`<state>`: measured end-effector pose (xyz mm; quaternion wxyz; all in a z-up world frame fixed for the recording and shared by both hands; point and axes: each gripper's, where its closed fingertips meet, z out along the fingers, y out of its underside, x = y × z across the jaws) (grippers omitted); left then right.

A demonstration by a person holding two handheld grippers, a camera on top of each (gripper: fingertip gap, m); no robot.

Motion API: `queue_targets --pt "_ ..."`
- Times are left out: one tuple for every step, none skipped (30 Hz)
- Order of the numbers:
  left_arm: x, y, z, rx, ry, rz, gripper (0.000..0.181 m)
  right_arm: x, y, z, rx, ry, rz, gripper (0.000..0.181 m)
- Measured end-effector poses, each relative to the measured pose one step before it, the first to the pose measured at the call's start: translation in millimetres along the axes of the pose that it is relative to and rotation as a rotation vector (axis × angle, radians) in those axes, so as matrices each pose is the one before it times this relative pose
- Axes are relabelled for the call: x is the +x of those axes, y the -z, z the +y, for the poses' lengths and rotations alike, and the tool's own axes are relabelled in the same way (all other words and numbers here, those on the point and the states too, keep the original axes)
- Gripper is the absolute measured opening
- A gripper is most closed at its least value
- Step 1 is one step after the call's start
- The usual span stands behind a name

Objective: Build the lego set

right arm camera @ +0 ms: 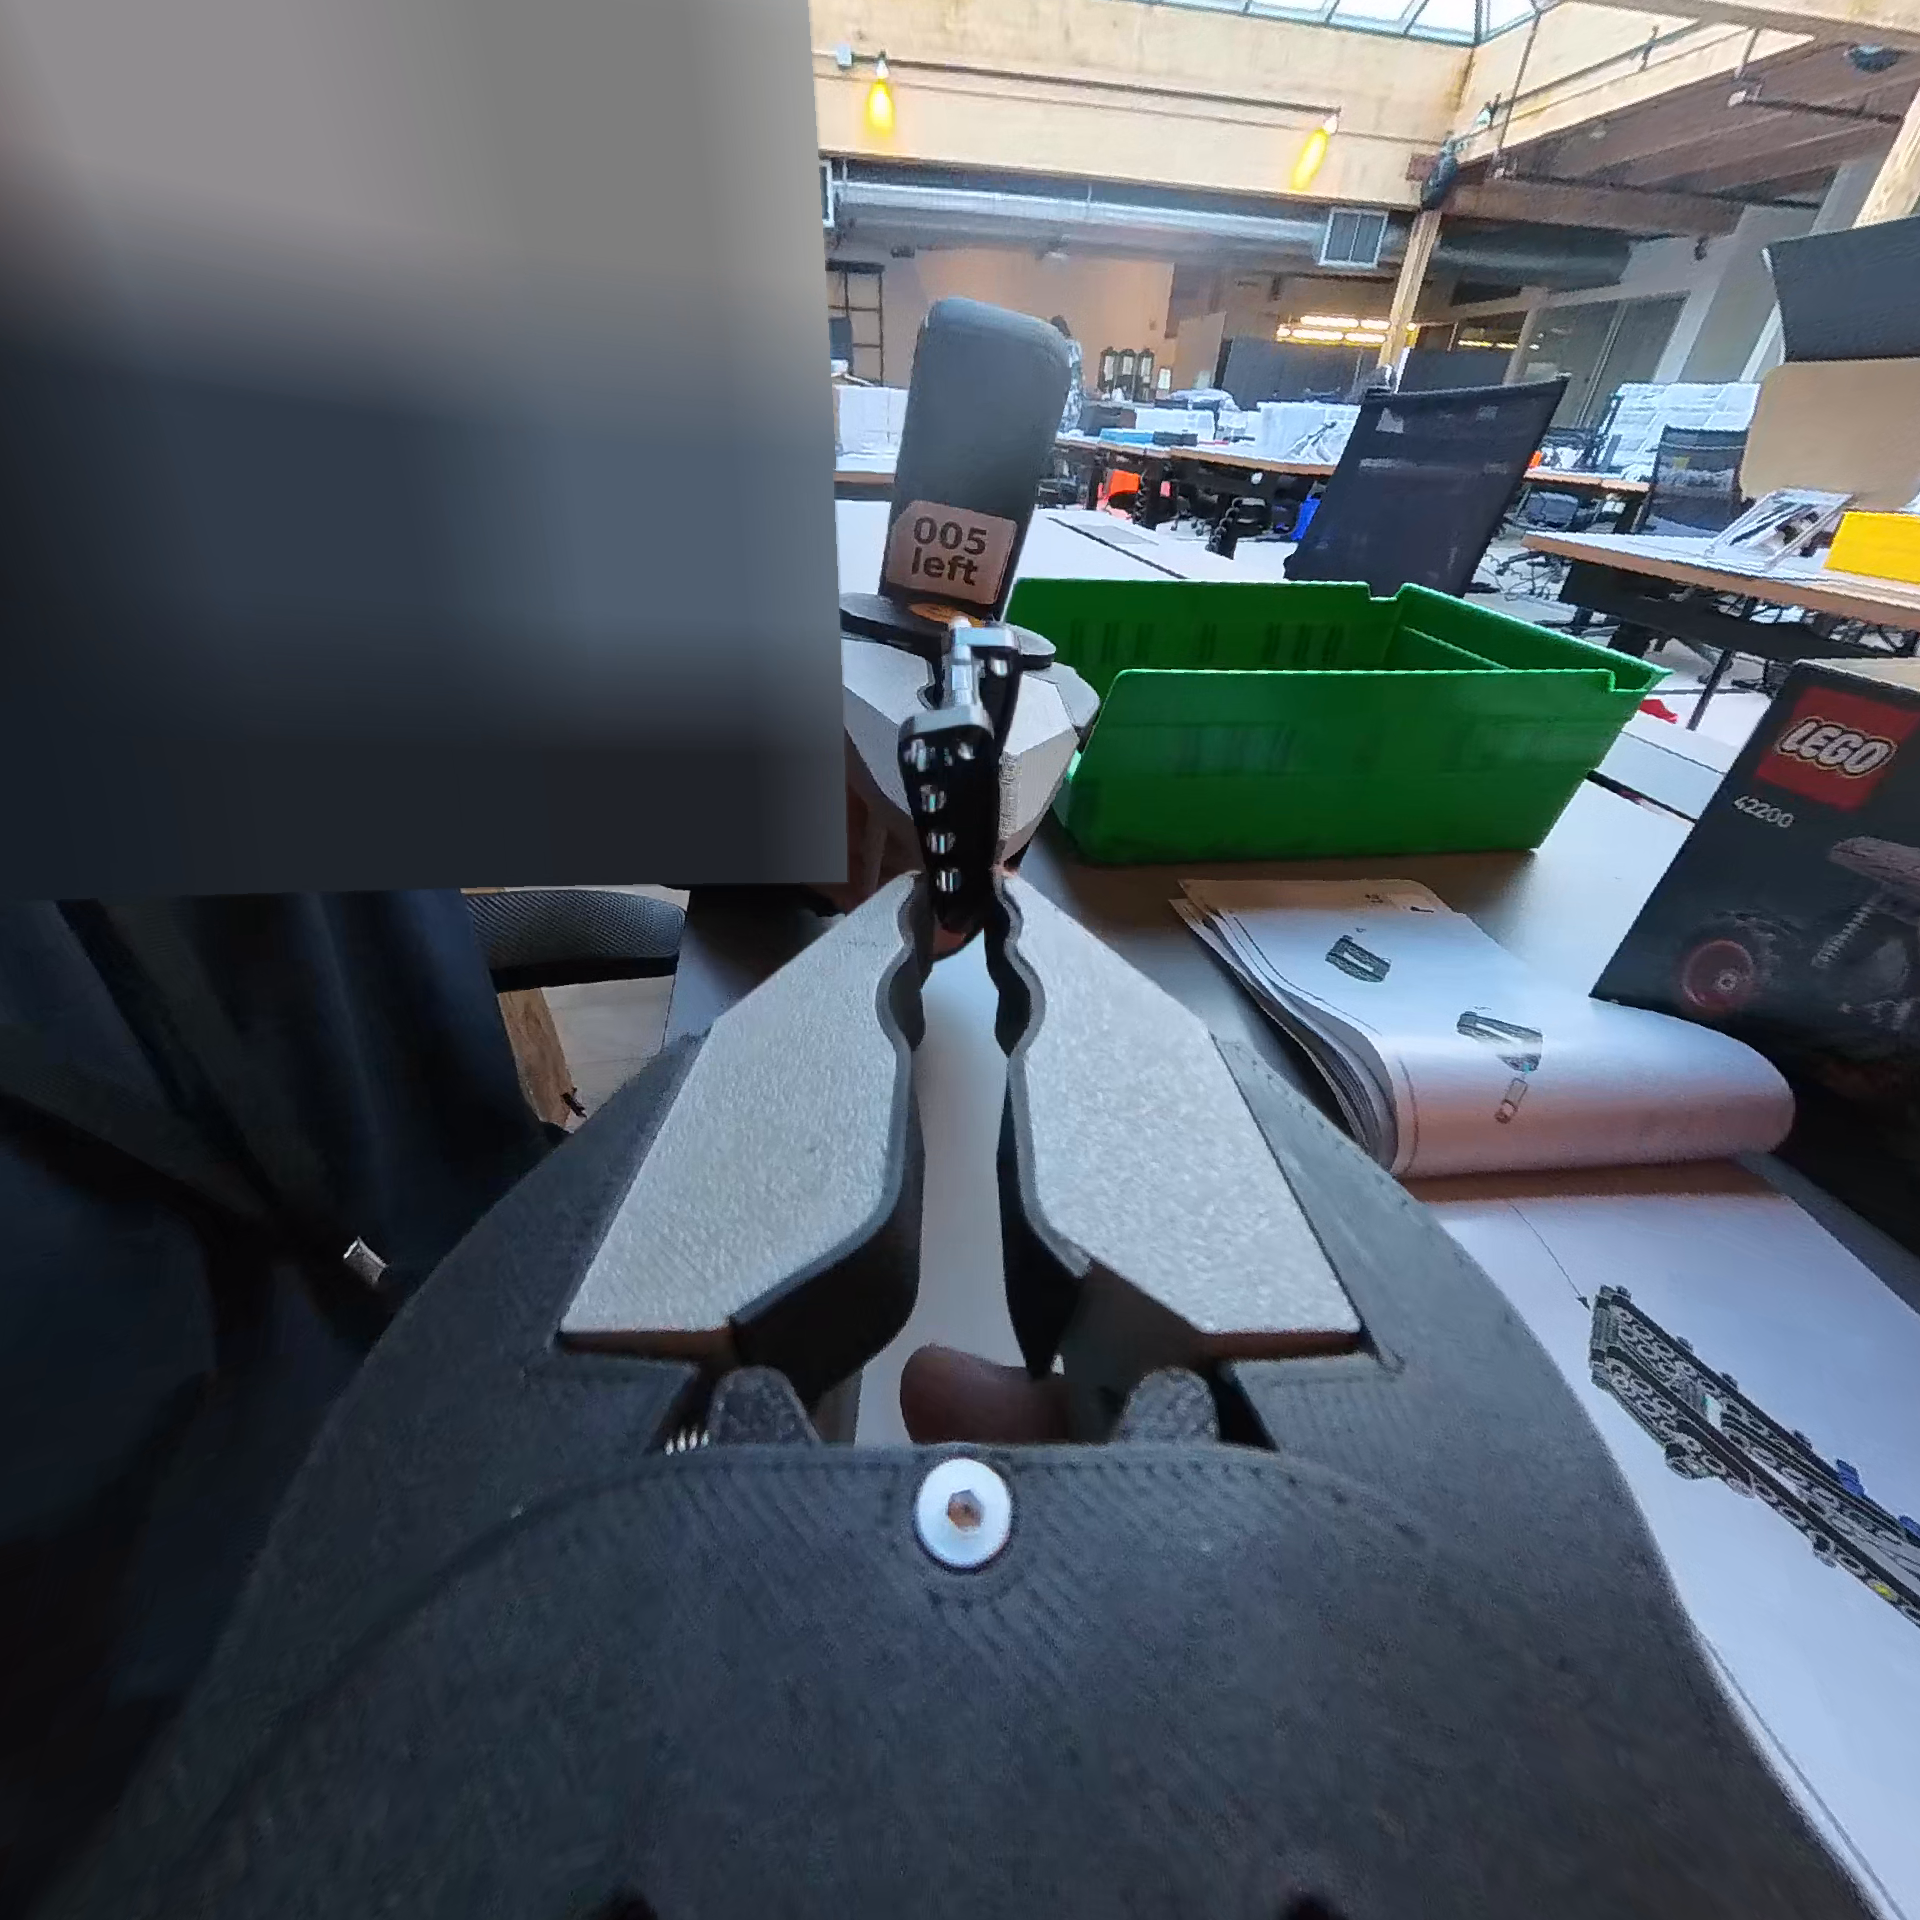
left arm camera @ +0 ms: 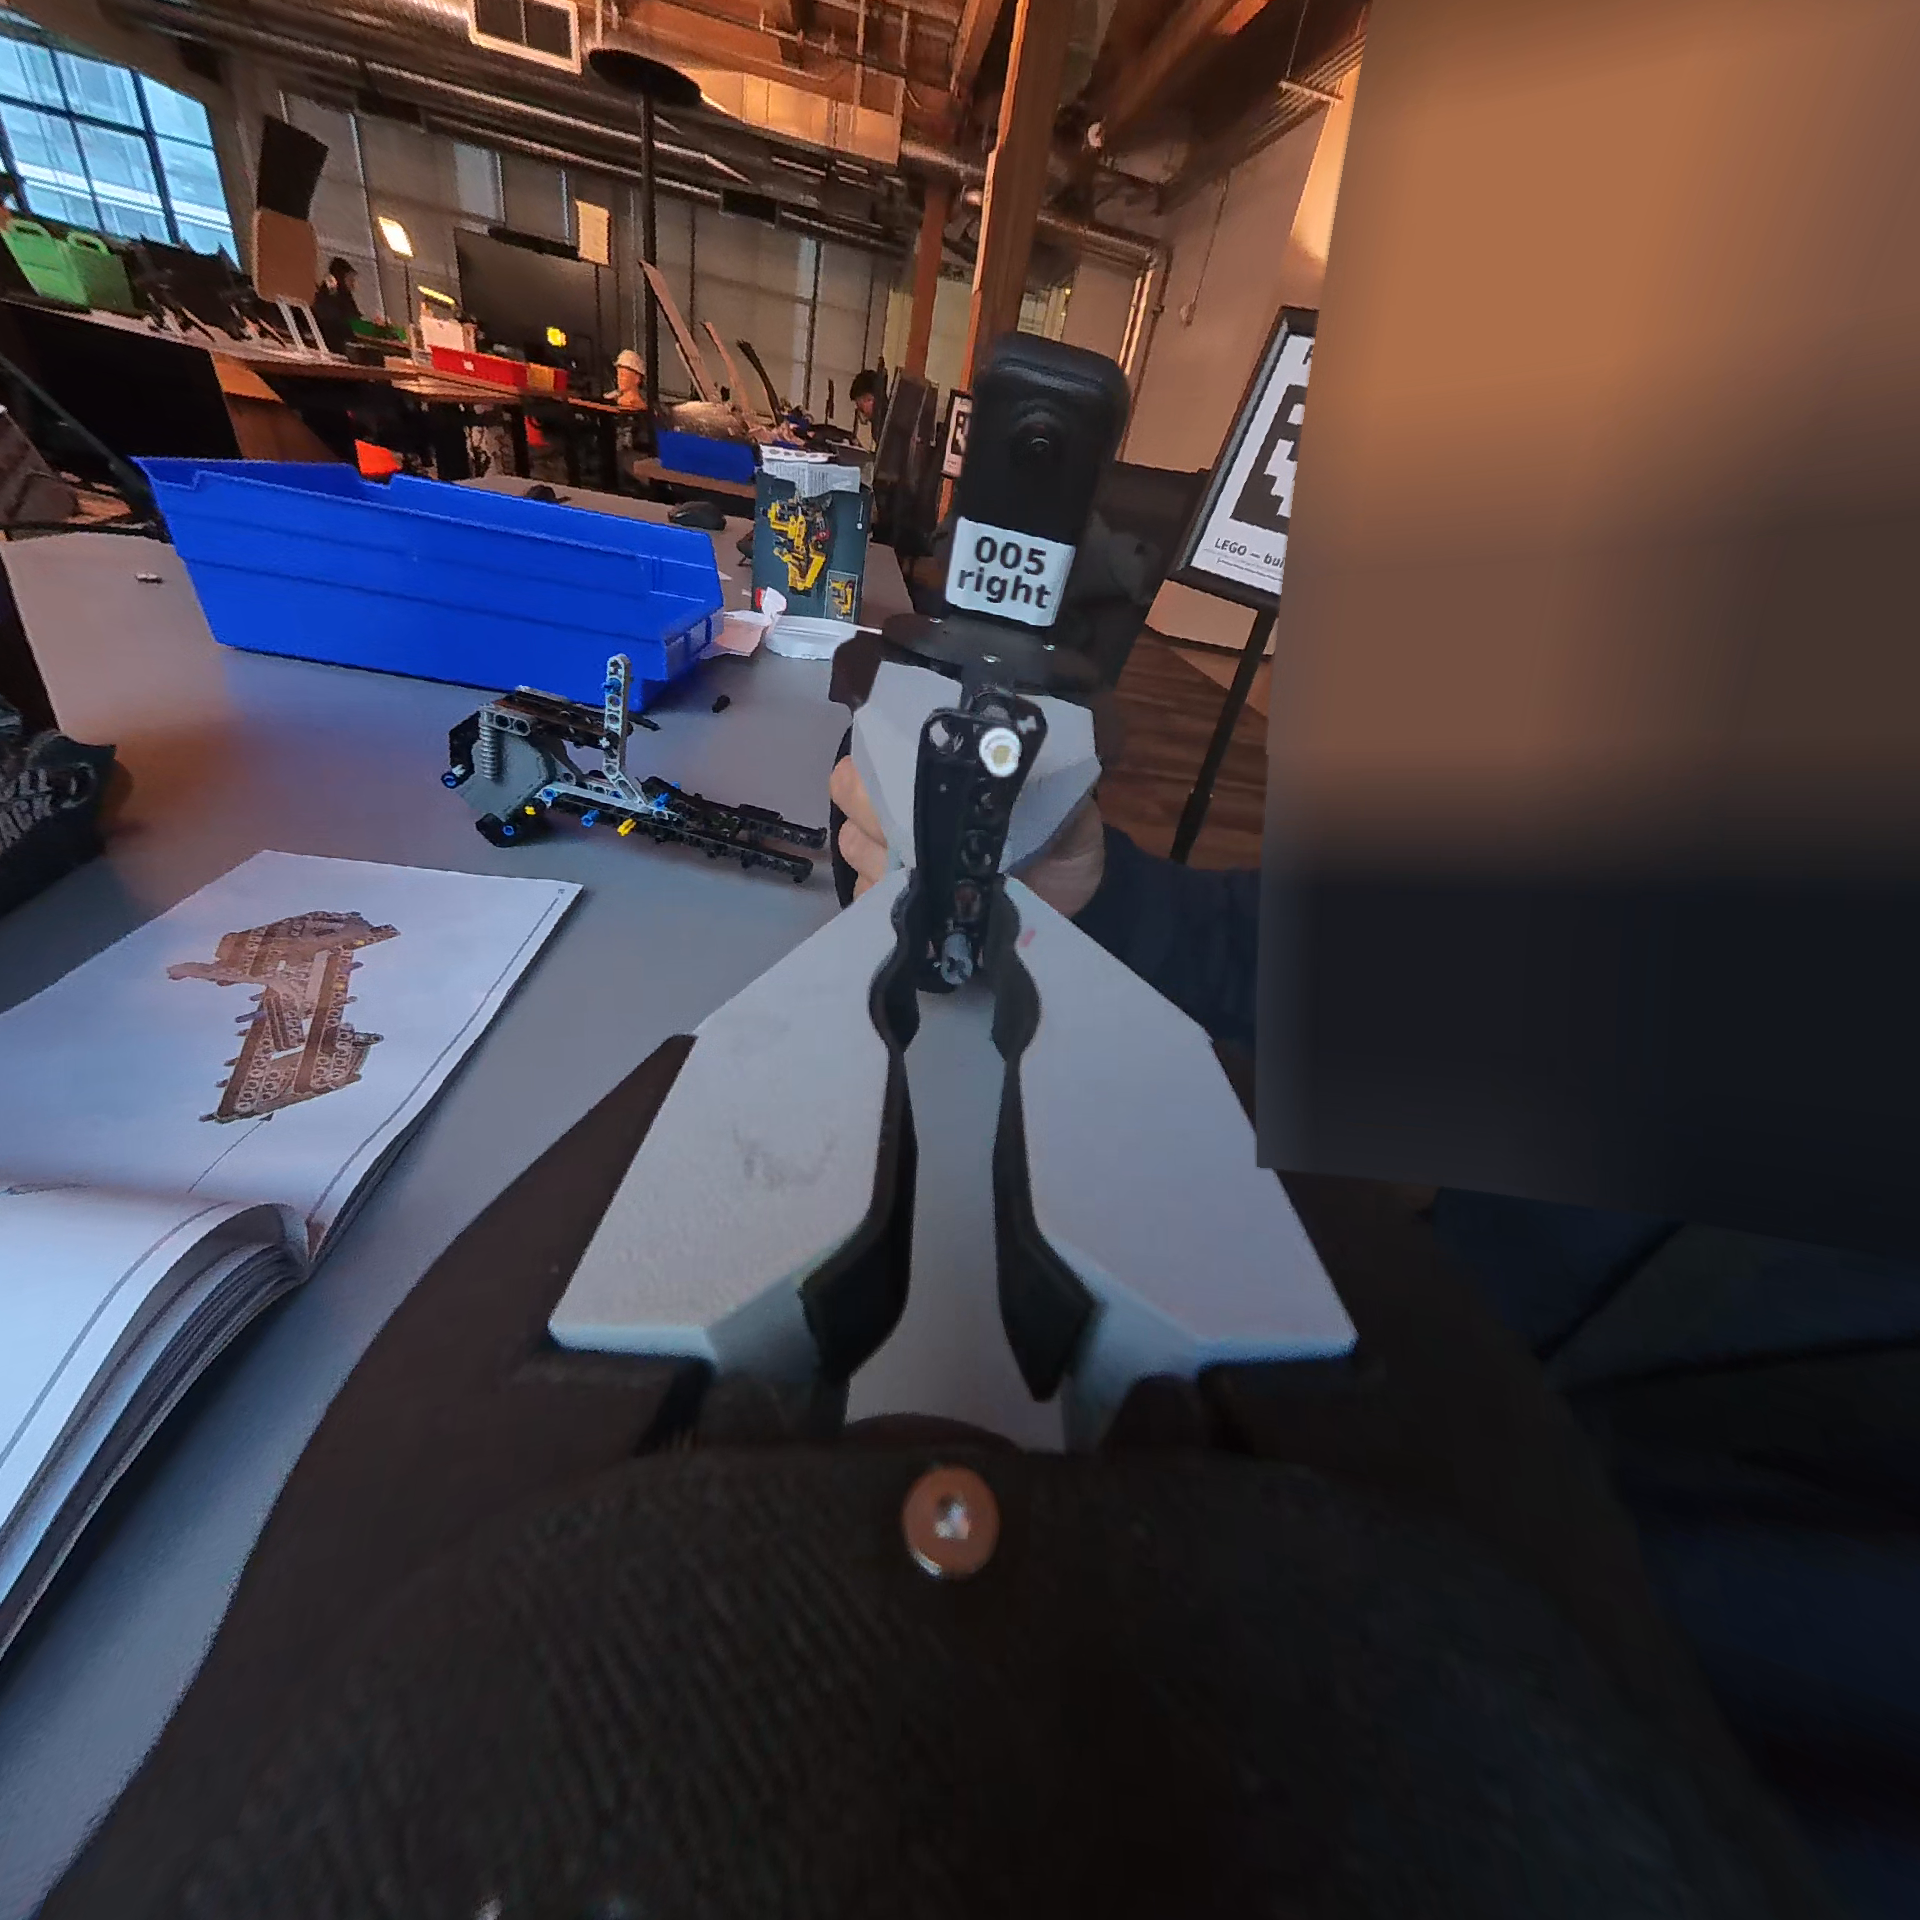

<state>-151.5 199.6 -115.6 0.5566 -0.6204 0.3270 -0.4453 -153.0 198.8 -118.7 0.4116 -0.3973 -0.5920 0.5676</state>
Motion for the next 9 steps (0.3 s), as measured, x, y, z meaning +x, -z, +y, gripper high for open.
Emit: queue_targets --pt "0.52 -0.16 0.02 0.0018 0.0024 0.0036 0.007 -0.62 -0.47 0.17 -0.0007 0.0036 -0.0023 0.006" --pt "0.76 -0.02 -0.6 0.0058 0.005 0.006 0.007 -0.64 -0.25 -0.2 0.002 0.0041 -0.0023 0.006" --pt "-0.01 -0.02 -0.47 0.005 0.0039 0.0001 0.007 0.06 -0.07 -0.75 0.0053 0.0023 0.0016 0.006" --pt "0.15 -0.1 -0.44 0.0049 0.0032 0.0014 0.007 -0.09 -0.03 -0.49 0.0035 0.0003 -0.001 0.006" --pt "0.33 -0.07 -0.34 0.0041 0.0041 0.0029 0.007 -0.25 -0.07 -0.02 0.0001 0.0006 -0.0007 0.006" --pt "-0.02 -0.08 -0.36 0.0059 0.0021 -0.0003 0.007 0.12 0.05 -0.83 0.0036 0.0031 0.0038 0.006" --pt "0.42 -0.14 -0.49 0.0069 0.0034 0.0022 0.007 -0.26 -0.01 -1.01 0.0064 0.0005 -0.0003 0.006" --pt "0.39 -0.22 -0.53 0.0052 0.0025 0.0015 0.007 -0.3 -0.03 -0.68 0.0058 -0.0059 -0.0042 0.006" --pt "-0.06 -0.13 -0.44 0.0038 0.0018 -0.0016 0.007 0.33 -0.06 -0.61 0.0037 -0.0019 0.0016 0.006"
